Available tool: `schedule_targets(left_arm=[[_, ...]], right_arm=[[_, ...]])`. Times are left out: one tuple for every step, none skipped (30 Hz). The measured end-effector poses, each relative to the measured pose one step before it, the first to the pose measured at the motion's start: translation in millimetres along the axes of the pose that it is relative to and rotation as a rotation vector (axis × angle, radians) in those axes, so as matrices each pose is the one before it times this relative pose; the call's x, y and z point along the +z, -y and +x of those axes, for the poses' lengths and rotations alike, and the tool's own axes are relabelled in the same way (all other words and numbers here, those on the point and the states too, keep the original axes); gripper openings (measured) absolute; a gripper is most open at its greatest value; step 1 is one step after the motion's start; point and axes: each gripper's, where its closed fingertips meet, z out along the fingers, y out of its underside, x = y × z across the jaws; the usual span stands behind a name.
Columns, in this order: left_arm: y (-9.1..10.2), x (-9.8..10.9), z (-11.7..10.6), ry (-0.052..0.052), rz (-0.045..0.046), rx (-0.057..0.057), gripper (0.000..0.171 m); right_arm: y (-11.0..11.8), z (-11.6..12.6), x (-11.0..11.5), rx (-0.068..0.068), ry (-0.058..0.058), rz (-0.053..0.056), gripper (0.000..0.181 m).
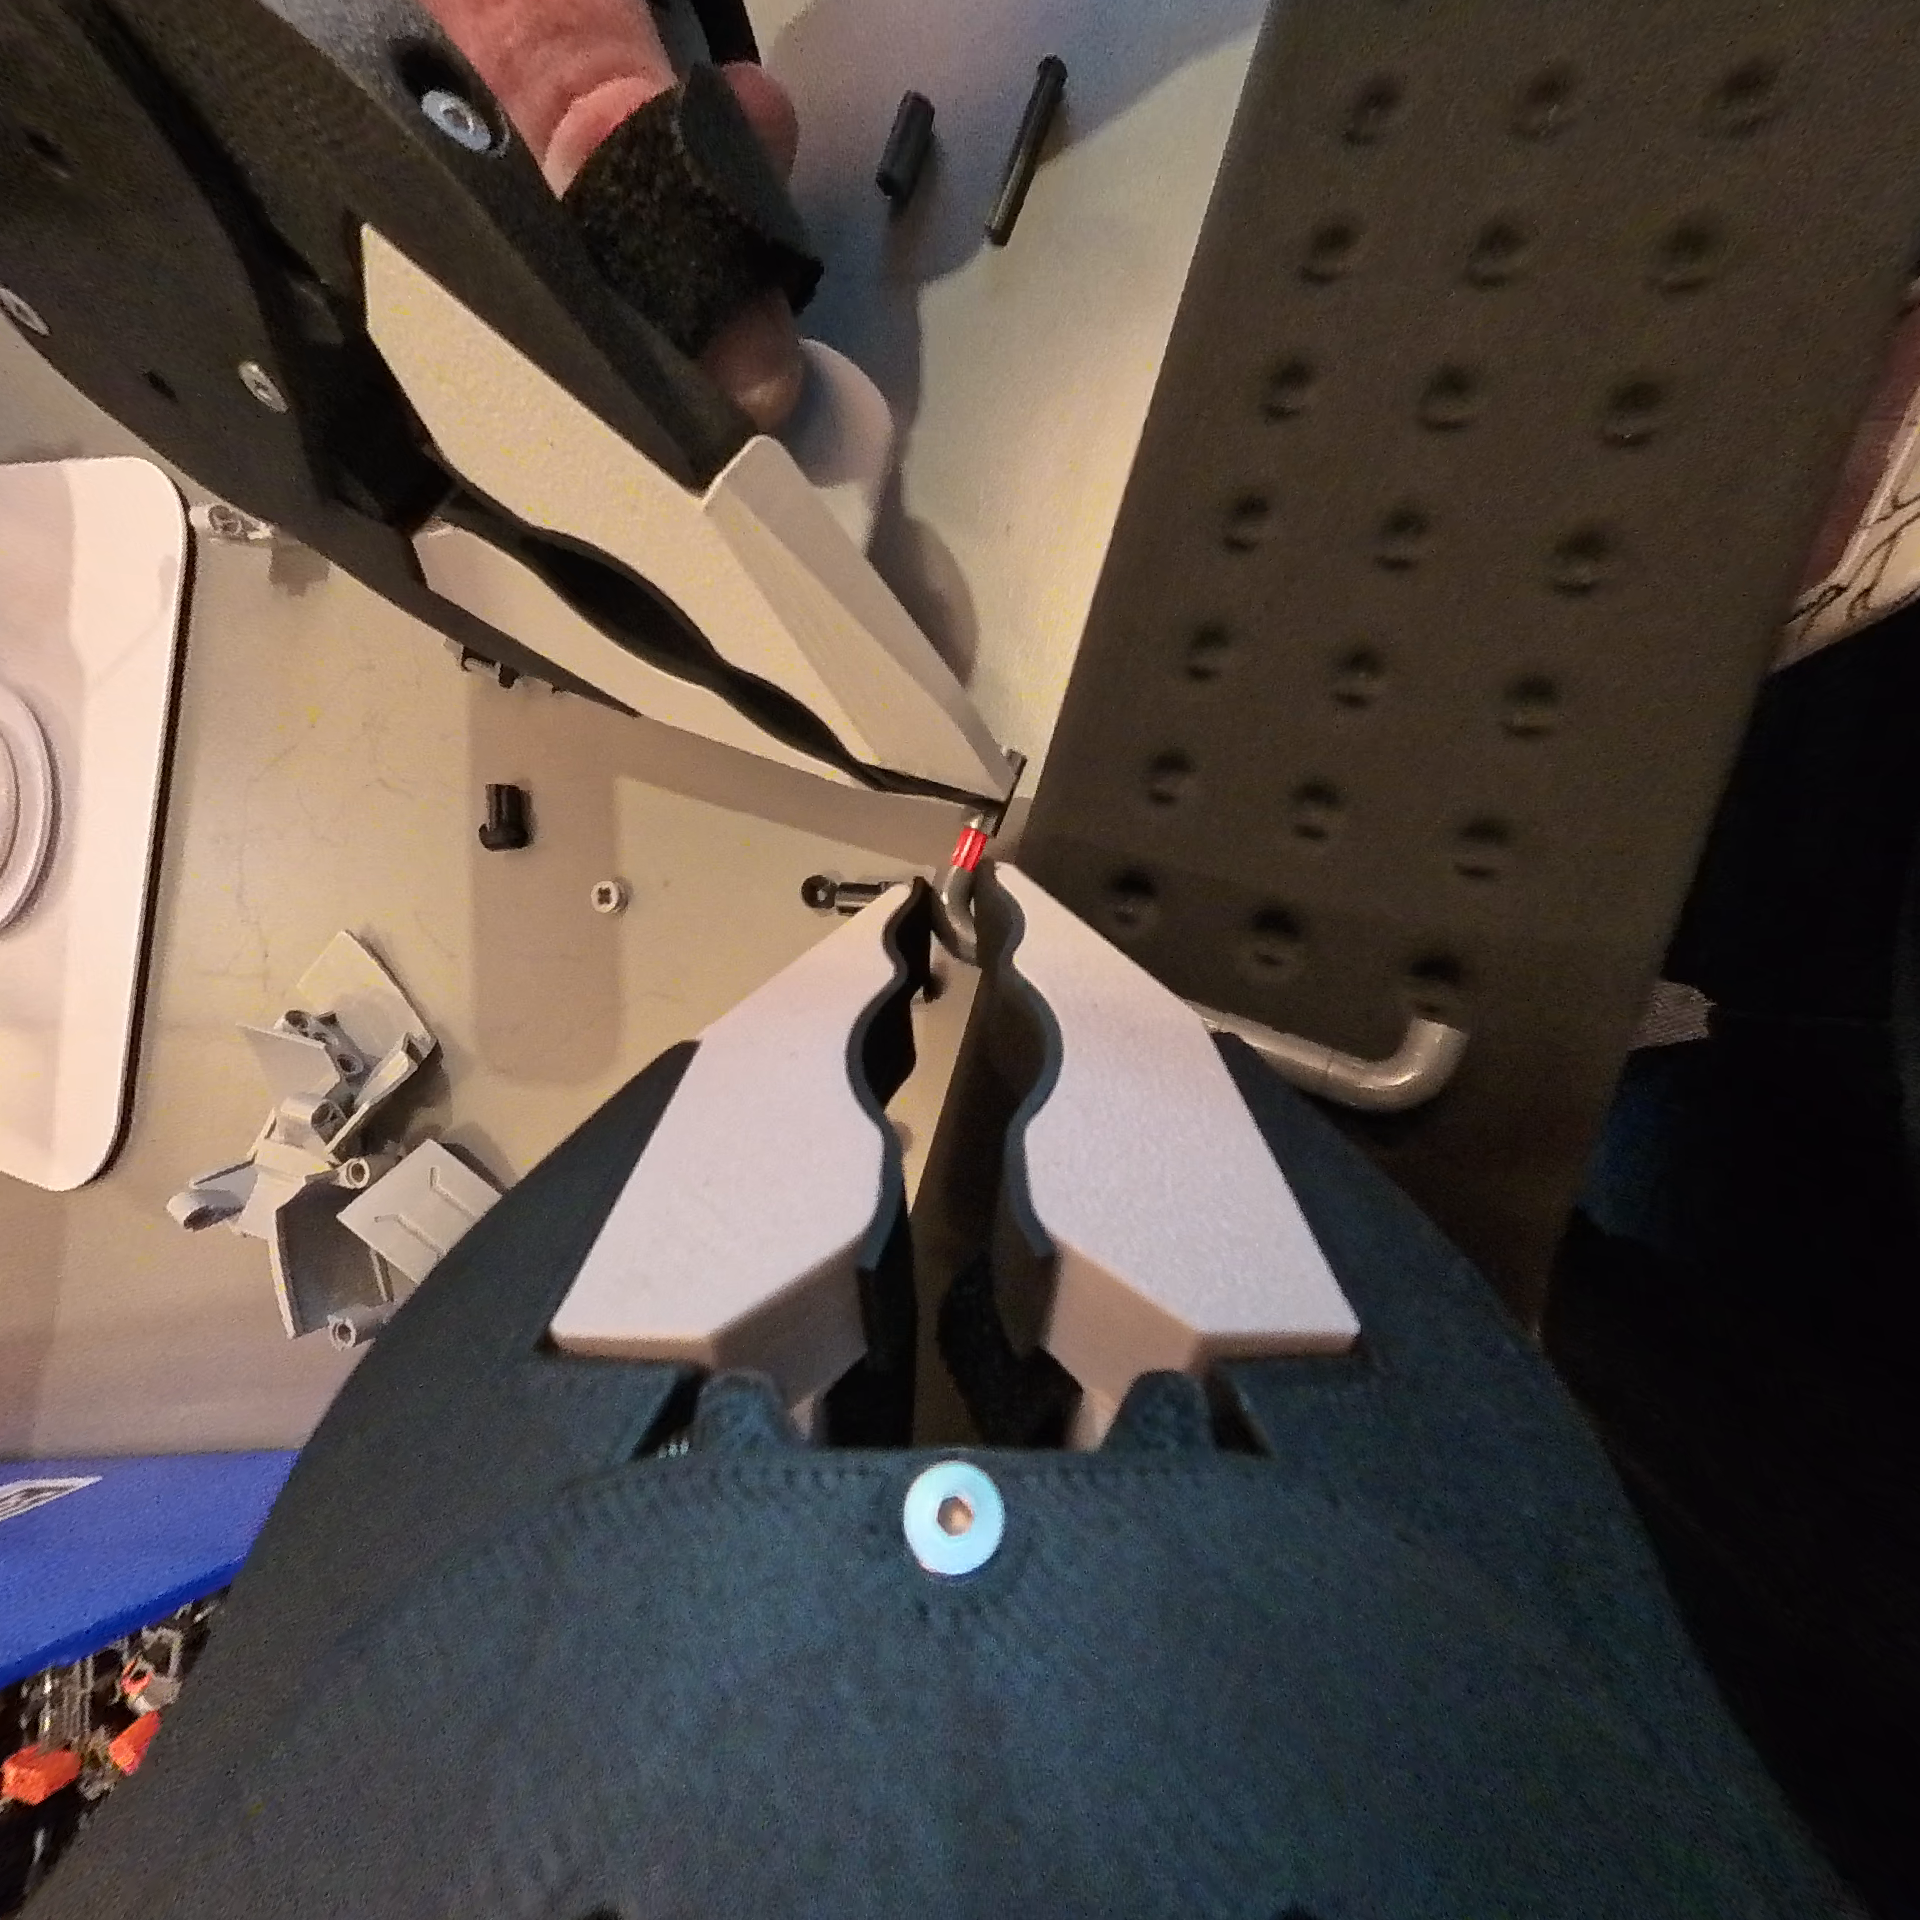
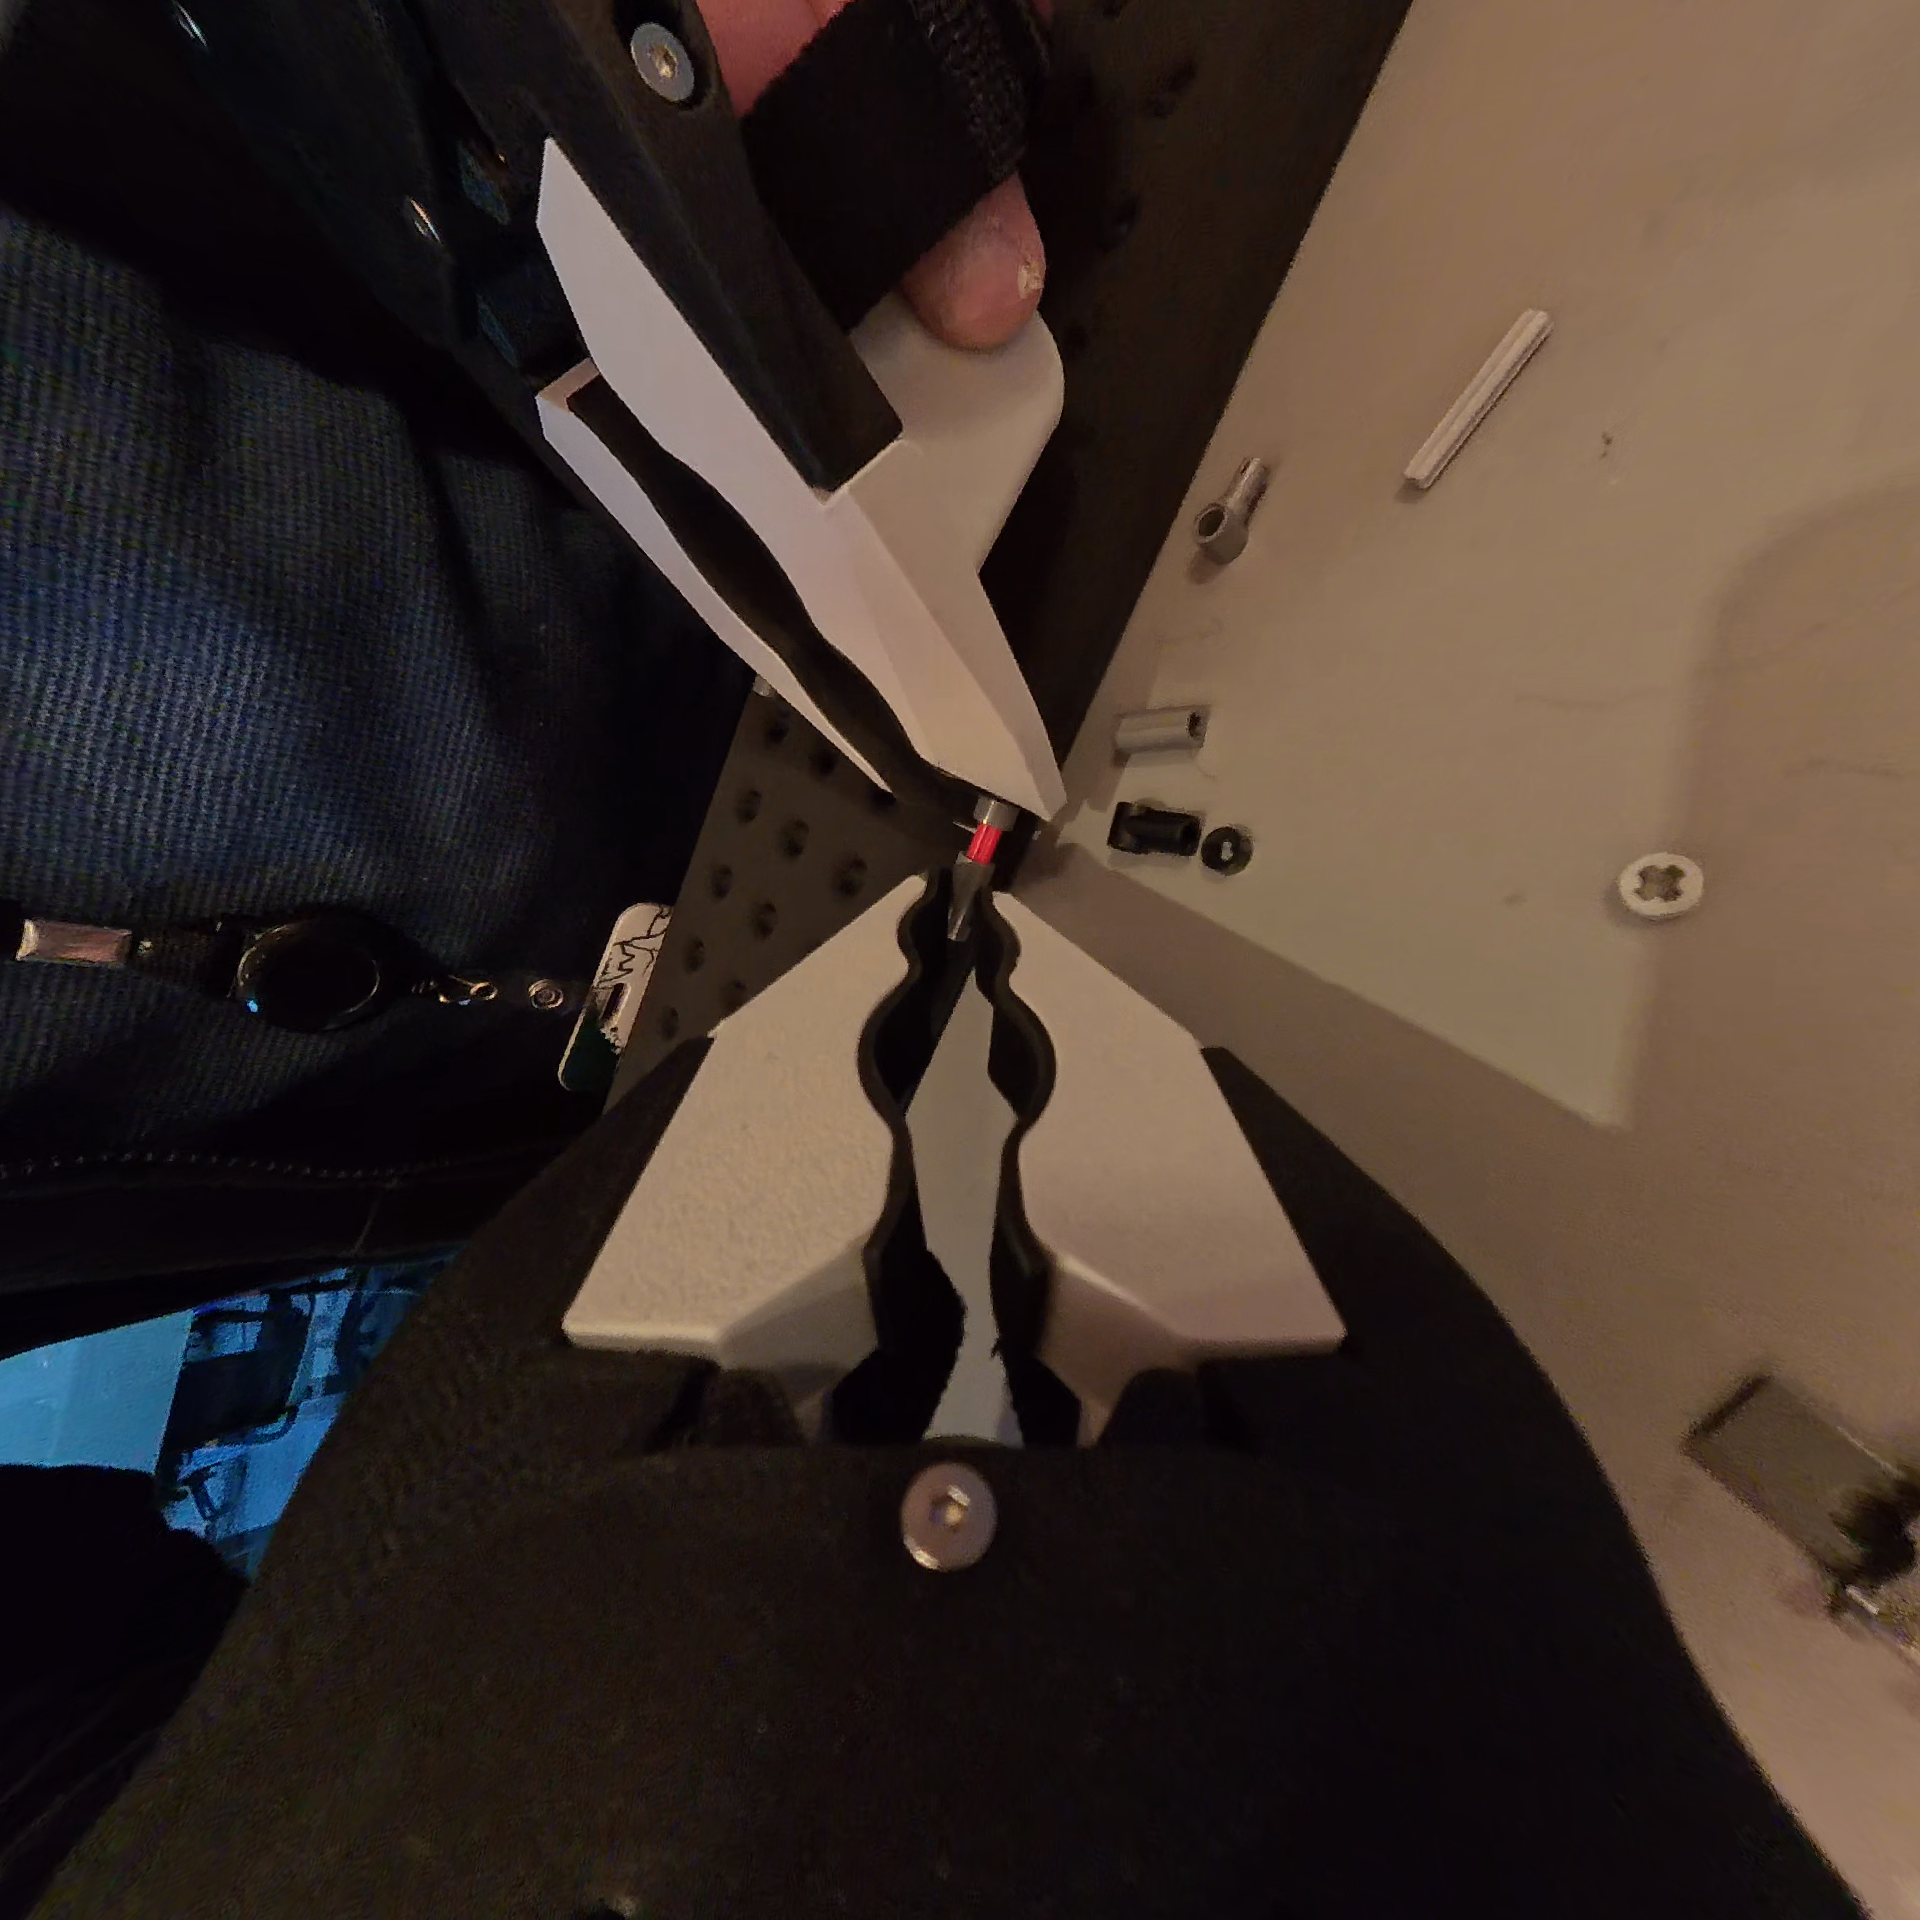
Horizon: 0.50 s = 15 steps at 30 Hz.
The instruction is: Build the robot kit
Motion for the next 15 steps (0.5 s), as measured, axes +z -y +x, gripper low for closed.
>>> schedule_targets(left_arm=[[-0.22, 0.19, -0.02, -0.0018, 0.00206, -0.0059, 0.006], [0.07, 0.28, 0.27, 0.0010, 0.00117, -0.0063, 0.006], [0.03, 0.11, 0.04, 0.0027, 0.00177, -0.0016, 0.006], [-0.25, 0.28, -0.05, -0.0024, 0.00100, -0.0077, 0.006], [-0.15, 0.25, -0.14, -0.0035, 0.00120, -0.0107, 0.006], [-0.09, 0.08, -0.37, 0.0025, 0.00022, -0.0057, 0.006], [-0.07, 0.25, 0.10, 0.0025, 0.00078, -0.0038, 0.006], [0.08, 0.10, 0.35, -0.0003, 0.00160, -0.0032, 0.006], [-0.09, 0.02, -0.19, 0.0000, -0.00023, -0.0003, 0.006], [-0.03, 0.23, 0.00, -0.0013, -0.00018, -0.0021, 0.006], [-0.06, 0.44, -0.02, 0.0006, -0.00010, 0.0004, 0.006], [-0.03, -0.07, 0.08, -0.0025, 0.00097, -0.0006, 0.006], [0.00, 0.04, 0.03, -0.0003, -0.00006, -0.0010, 0.006], [-0.07, 0.55, 0.12, 0.0008, -0.00094, -0.0008, 0.006], [-0.26, 0.35, -0.23, -0.0016, -0.00058, -0.0039, 0.006]], right_arm=[[0.10, 0.36, 0.36, 0.0002, 0.0024, -0.0008, 0.000], [0.01, 0.21, 0.12, 0.0014, 0.0031, 0.0010, 0.000], [0.17, 0.21, -0.02, 0.0008, 0.0016, 0.0016, 0.000], [0.12, 0.44, 0.13, -0.0003, -0.0016, 0.0016, 0.000], [0.28, 0.48, -0.14, 0.0009, -0.0040, 0.0035, 0.000], [0.30, 0.37, -0.12, 0.0021, -0.0031, 0.0046, 0.000], [-0.03, 0.00, 0.20, 0.0009, -0.0009, 0.0036, 0.000], [0.06, 0.13, 0.18, 0.0034, 0.0018, 0.0032, 0.000], [0.20, 0.21, 0.11, 0.0041, 0.0018, 0.0007, 0.000], [-0.09, 0.42, 0.13, 0.0010, -0.0006, -0.0026, 0.000], [-0.10, 0.13, 0.04, -0.0015, -0.0025, -0.0014, 0.000], [0.14, 0.08, 0.08, -0.0003, -0.0008, 0.0016, 0.000], [-0.02, 0.26, 0.05, 0.0030, 0.0018, 0.0019, 0.000], [-0.04, 0.45, -0.04, 0.0079, 0.0022, 0.0053, 0.000], [0.32, 0.34, -0.05, 0.0060, 0.0005, 0.0089, 0.000]])
